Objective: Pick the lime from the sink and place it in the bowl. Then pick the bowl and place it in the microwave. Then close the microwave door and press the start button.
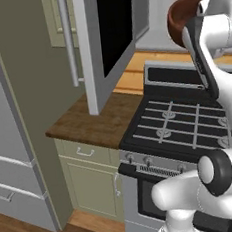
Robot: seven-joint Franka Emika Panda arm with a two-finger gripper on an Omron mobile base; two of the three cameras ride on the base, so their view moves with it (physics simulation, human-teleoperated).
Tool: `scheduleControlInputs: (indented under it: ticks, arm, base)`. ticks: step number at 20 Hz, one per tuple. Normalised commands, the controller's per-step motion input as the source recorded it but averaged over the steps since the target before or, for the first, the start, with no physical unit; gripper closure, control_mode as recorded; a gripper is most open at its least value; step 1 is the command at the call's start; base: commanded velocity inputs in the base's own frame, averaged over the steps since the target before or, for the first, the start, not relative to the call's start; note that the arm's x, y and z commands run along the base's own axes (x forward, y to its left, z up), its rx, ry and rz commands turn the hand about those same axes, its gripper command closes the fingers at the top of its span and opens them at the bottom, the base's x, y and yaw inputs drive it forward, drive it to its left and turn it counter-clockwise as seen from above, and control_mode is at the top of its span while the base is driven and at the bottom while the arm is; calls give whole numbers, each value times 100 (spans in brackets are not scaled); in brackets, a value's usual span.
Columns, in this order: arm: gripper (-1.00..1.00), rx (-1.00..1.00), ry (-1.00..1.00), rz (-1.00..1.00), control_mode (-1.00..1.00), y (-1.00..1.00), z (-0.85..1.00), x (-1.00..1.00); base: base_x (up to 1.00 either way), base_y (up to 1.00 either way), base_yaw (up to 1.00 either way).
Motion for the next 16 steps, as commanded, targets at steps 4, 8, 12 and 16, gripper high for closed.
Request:
scheduleControlInputs:
  ticks: [4,8,12,16]
  arm:
    - [100,1,-3,0,-100,-50,0,61]
    - [100,1,0,0,-100,-33,4,74]
    - [100,1,0,-1,-100,-27,6,74]
    - [100,2,0,0,-100,-41,3,63]
  base:
    - [0,0,0]
    - [0,0,0]
    - [0,0,0]
    - [0,0,0]
